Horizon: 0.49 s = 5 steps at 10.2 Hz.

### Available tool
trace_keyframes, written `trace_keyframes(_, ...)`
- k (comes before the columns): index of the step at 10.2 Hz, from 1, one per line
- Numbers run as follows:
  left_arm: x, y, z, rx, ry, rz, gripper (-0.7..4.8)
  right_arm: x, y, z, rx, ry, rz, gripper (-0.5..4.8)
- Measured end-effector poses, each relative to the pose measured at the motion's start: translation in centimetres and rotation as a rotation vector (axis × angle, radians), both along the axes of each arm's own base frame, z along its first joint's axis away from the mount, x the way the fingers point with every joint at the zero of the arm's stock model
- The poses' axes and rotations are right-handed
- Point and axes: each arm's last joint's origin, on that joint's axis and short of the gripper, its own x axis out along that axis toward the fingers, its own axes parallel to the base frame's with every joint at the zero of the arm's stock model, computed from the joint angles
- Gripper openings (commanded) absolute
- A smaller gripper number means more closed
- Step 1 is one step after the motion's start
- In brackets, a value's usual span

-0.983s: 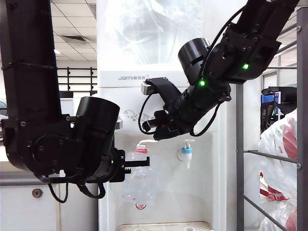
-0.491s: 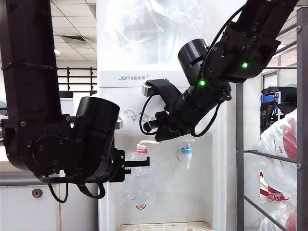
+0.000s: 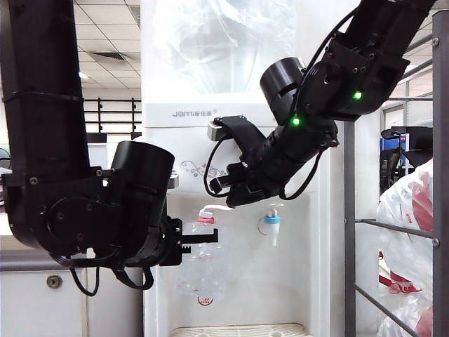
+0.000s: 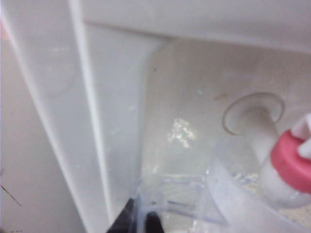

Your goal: Pick up the plastic mug from the left desk, go to the hot water outlet of the water dispenser, press the vertical switch to get some water, then put the mug back on the desk.

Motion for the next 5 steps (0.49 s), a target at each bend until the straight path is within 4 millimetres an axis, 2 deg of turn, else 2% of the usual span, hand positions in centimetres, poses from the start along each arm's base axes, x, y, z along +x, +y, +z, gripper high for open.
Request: trace_keyframes(5,0.00,0.00,0.00,0.000,0.000,0.000,-0.05,-0.06,-0.02,-0.10,-0.003,0.014,0.007,-0.01)
